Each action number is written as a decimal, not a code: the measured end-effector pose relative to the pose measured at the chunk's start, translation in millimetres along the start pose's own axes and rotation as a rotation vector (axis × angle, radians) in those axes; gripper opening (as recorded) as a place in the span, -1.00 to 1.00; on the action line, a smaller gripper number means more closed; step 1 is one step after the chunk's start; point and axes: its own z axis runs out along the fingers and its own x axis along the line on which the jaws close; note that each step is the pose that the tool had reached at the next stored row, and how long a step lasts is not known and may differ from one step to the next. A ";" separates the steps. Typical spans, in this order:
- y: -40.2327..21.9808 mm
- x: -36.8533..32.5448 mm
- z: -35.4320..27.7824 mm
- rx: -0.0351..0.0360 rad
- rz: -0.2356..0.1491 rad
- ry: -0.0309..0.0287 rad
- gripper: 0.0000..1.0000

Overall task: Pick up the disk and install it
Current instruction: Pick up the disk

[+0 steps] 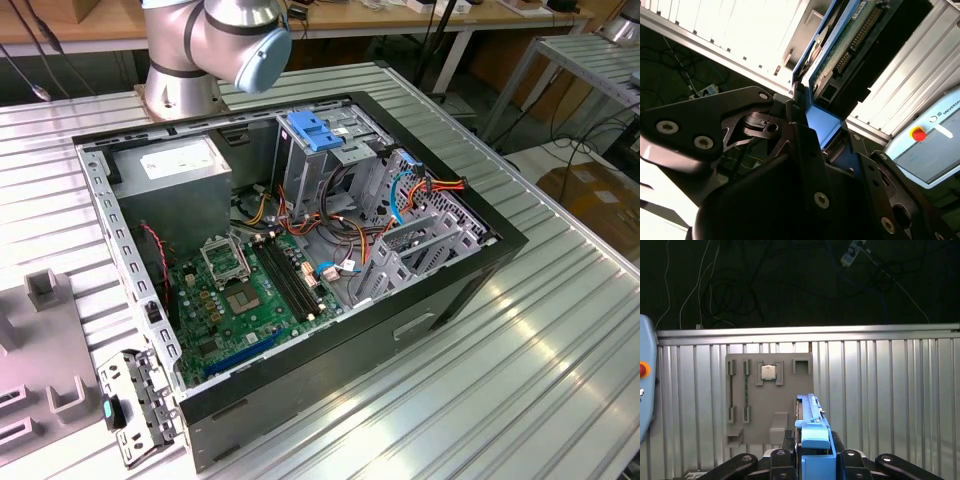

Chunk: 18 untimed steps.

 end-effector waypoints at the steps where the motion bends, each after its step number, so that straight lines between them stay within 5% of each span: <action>1: -1.3 0.0 0.0 -0.0004 0.000 0.0000 -0.25; 18: -26.6 -0.9 -0.2 -0.0089 0.000 0.0003 -0.25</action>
